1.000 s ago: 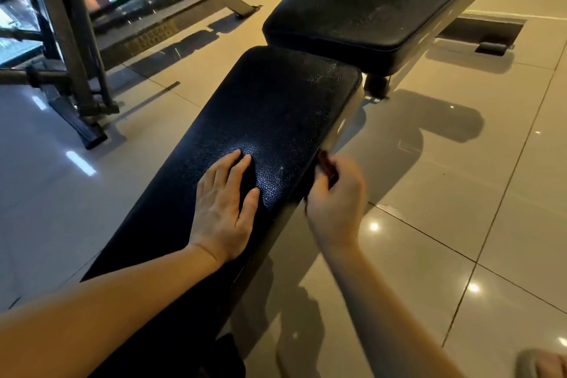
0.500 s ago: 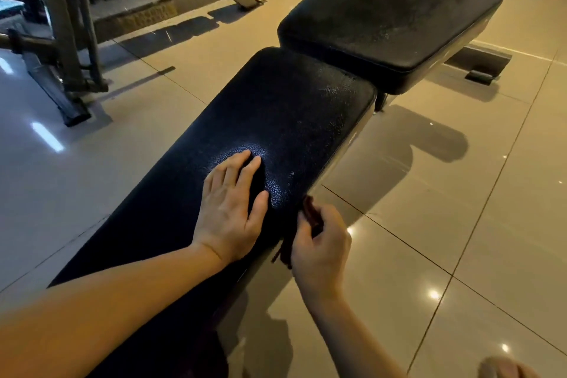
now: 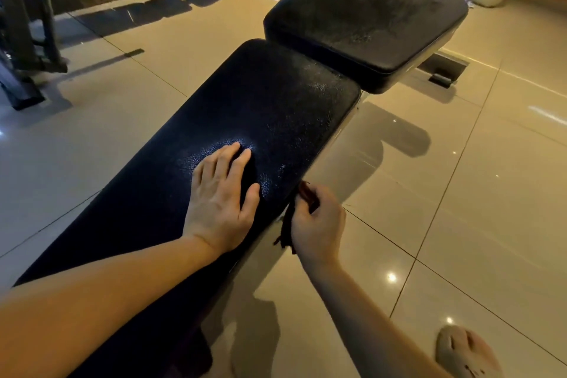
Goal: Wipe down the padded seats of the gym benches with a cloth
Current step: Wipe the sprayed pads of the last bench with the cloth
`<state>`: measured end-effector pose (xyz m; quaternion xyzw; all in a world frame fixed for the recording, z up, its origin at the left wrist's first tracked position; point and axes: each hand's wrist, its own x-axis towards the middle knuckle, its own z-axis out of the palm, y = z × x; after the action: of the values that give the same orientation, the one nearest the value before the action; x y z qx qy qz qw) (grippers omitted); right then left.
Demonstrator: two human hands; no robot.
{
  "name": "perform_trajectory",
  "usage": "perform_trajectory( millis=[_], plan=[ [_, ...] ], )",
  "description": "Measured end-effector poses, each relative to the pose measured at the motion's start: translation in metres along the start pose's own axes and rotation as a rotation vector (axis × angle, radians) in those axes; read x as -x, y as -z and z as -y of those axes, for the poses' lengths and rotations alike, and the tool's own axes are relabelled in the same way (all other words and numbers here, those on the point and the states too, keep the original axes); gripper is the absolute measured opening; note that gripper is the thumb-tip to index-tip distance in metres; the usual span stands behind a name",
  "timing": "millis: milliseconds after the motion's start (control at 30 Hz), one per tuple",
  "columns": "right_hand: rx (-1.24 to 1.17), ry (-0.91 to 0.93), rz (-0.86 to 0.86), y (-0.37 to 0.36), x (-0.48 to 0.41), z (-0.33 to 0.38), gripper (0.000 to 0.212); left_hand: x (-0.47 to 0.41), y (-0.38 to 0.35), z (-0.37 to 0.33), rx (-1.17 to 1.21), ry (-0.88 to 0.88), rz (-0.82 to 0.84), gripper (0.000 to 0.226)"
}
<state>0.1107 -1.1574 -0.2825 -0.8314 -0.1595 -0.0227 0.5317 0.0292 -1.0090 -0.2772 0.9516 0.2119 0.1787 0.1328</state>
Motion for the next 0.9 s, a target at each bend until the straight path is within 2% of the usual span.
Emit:
perform_trajectory(
  millis=[100,167,233,300,333,400,500,567,633,733,800,900],
  plan=[
    [0.004,-0.116,-0.183,0.018,-0.080,0.019,0.021,0.000,-0.002,0.001,0.000,-0.004,-0.011,0.056],
    [0.008,-0.096,-0.226,0.022,-0.085,0.026,0.020,0.001,-0.003,0.002,0.002,-0.008,-0.003,0.056],
    [0.000,-0.053,-0.045,0.022,-0.054,0.022,0.015,0.001,-0.001,0.002,0.012,-0.002,-0.008,0.057],
    [0.100,-0.046,0.198,0.030,-0.031,0.014,0.018,0.000,0.001,0.001,0.020,0.000,-0.004,0.058],
    [0.155,-0.043,0.253,0.035,-0.030,0.012,0.020,0.001,0.001,0.000,0.027,0.001,0.003,0.058],
    [0.168,-0.039,0.156,0.046,-0.038,0.021,0.019,0.001,0.003,-0.001,0.039,0.008,0.013,0.058],
    [0.136,0.095,-0.066,0.053,-0.040,0.049,0.014,0.000,0.002,0.000,0.039,0.008,0.009,0.058],
    [-0.008,0.105,-0.067,0.058,-0.045,0.062,0.017,0.001,0.001,0.001,0.051,0.005,0.002,0.058],
    [-0.210,-0.017,0.055,0.069,-0.061,0.064,0.021,0.001,0.001,0.002,0.055,0.005,0.005,0.058],
    [-0.484,-0.198,0.378,0.077,-0.078,0.056,0.013,0.000,0.001,0.003,0.053,0.007,0.003,0.059],
    [-0.306,-0.130,0.448,0.068,-0.082,0.056,0.011,0.000,0.001,0.003,0.056,0.004,-0.001,0.060],
    [0.280,0.181,0.250,0.047,-0.083,0.057,0.008,0.000,0.001,0.003,0.053,-0.002,-0.007,0.060]
  ],
)
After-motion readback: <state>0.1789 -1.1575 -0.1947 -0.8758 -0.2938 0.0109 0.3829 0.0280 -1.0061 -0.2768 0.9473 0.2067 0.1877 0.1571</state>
